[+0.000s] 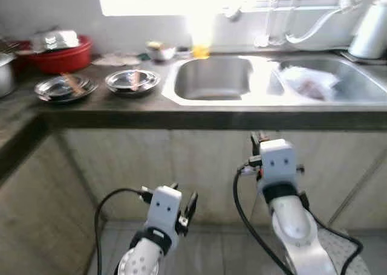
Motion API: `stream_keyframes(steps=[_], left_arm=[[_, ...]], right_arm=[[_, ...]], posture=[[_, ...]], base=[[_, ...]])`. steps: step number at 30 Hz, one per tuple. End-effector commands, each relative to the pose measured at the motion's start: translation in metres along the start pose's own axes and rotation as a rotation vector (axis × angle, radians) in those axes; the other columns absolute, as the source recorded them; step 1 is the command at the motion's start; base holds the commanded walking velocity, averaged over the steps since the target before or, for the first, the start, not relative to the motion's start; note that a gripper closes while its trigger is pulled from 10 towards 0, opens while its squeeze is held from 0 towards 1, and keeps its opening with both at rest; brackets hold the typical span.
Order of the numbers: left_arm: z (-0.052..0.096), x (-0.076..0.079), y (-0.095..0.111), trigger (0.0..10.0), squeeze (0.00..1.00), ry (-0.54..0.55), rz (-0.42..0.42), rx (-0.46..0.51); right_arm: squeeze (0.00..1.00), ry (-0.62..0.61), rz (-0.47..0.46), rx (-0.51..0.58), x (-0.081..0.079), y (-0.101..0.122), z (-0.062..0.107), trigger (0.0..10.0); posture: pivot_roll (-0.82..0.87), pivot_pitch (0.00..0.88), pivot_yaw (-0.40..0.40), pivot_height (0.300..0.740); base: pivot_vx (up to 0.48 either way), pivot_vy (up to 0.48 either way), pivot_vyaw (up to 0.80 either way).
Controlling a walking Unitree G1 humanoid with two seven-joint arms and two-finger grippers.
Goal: Kitchen organization
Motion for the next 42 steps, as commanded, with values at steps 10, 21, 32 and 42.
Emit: stream_keyframes(steps=[10, 21, 32, 42], left_arm=[[-0.002, 0.004, 0.008, 10.0, 0.00, -0.010, 0.022, 0.039], [-0.005, 0.000, 0.012, 10.0, 0.00, 0.010, 0.024, 0.058], [-0.008, -0.003, 0.018, 10.0, 0.00, 0.029, 0.019, 0.079], [-0.010, -0.007, 0.020, 10.0, 0.00, 0.035, 0.015, 0.086]], right_arm=[[0.00, -0.036, -0.102, 0.209, 0.027, 0.055, -0.032, 10.0], [0.00, 0.056, -0.144, 0.312, 0.022, 0.084, -0.049, 10.0], [0.00, 0.149, -0.114, 0.326, 0.019, 0.086, -0.064, 10.0], [0.00, 0.154, -0.134, 0.304, 0.022, 0.087, -0.078, 10.0]], posture=[[0.06, 0.011, 0.022, 0.740], [0.07, 0.010, 0.016, 0.740], [0.07, 0.007, 0.008, 0.740], [0.07, 0.005, 0.004, 0.740]], base=[[0.312, 0.000, 0.00], [0.322, 0.000, 0.00], [0.326, 0.000, 0.22], [0.330, 0.000, 0.15]])
Point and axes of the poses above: a point about 5 cm out from each wrist's last joint towards the gripper, its own z axis pointing back from the gripper into the wrist, its own y axis along the axis of the wrist's last joint, x = y × z, the point moved 2 cm from there along -z, pointing out of the wrist towards the gripper, and after that the axes turned 3 degrees about -z, right-handed, at the moved point
